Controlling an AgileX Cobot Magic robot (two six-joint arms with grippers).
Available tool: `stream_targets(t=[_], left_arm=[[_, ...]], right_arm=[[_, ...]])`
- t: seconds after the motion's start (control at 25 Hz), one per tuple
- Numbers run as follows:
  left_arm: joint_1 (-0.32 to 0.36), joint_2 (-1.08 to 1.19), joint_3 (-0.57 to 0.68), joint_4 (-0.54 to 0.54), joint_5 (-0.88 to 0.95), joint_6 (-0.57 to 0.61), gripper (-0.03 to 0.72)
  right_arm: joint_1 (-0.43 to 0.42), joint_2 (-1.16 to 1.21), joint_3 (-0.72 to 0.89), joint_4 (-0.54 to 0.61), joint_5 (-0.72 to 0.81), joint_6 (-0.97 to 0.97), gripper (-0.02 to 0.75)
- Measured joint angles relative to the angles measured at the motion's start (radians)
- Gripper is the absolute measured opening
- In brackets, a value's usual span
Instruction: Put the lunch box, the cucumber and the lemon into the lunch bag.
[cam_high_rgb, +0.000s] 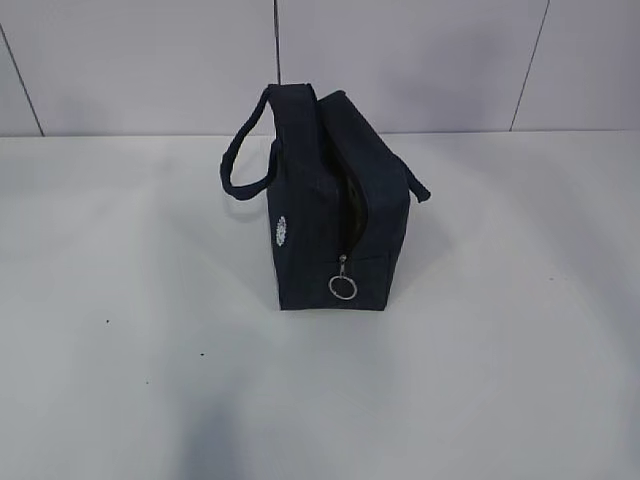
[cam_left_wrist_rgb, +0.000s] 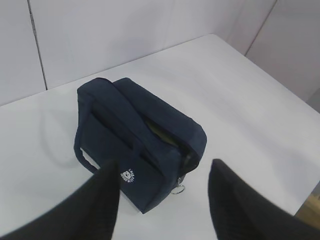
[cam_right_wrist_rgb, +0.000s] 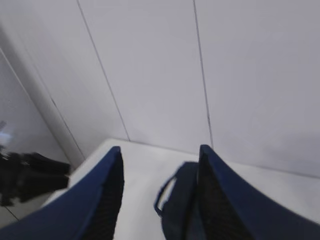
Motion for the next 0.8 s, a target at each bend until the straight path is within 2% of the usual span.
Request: stream_targets(t=[0.24, 0.4, 0.64, 0.8], left_arm=[[0.0, 0.0, 0.0, 0.011, 0.002, 0.0, 0.393], [0.0, 0.0, 0.0, 0.019, 0.006, 0.0, 0.393], [0.0, 0.0, 0.0, 0.023, 0.024, 0.0, 0.393], [0.0, -0.002, 0.01, 0.034, 0.026, 0.0, 0.386]], right_arm=[[0.0, -0.092, 0.331, -0.185, 0.0, -0.077, 0.338], [0.0, -0.123, 0.539, -0.227, -0.003, -0.1, 0.337], [0.0, -0.179, 0.863, -0.229, -0.214, -0.135, 0.337], [0.0, -0.2, 1.068, -0.128, -0.383, -0.236, 0.337]])
